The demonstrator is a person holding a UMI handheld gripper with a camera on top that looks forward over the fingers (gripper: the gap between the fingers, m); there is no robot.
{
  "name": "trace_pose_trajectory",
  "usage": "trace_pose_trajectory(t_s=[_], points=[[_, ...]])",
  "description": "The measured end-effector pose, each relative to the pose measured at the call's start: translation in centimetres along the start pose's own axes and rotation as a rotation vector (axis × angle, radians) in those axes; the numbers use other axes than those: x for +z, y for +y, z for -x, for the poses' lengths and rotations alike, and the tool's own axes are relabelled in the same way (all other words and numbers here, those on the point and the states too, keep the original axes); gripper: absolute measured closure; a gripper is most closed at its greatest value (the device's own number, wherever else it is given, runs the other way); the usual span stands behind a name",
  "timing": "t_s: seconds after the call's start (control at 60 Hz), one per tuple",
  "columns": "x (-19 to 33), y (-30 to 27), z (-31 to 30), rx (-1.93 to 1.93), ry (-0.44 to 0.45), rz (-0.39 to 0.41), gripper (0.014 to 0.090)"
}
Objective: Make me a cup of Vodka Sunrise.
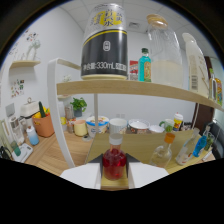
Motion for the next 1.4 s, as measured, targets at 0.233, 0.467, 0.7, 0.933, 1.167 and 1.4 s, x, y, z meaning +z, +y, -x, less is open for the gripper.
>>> trace_pose_trajectory(t_s=[0.233, 0.467, 0.7, 0.933, 1.167, 1.4], points=[[-1.1, -0.5, 0.5, -0.013, -0.049, -0.011, 0.0703], [-7.1, -2.6, -1.1, 0.030, -0.076, -0.106, 0.0704], [-9.6, 3.4, -5.6, 0.072, -0.044, -0.038, 0.0705], [-10.3, 5.1, -8.0, 0.429, -0.098, -0.024, 0.0702], [-10.1, 3.2, -10.4, 0.983, -0.181, -0.076, 0.0705], [-9.7, 1.3, -11.6, 1.554, -0.344, -0.115, 0.0706]])
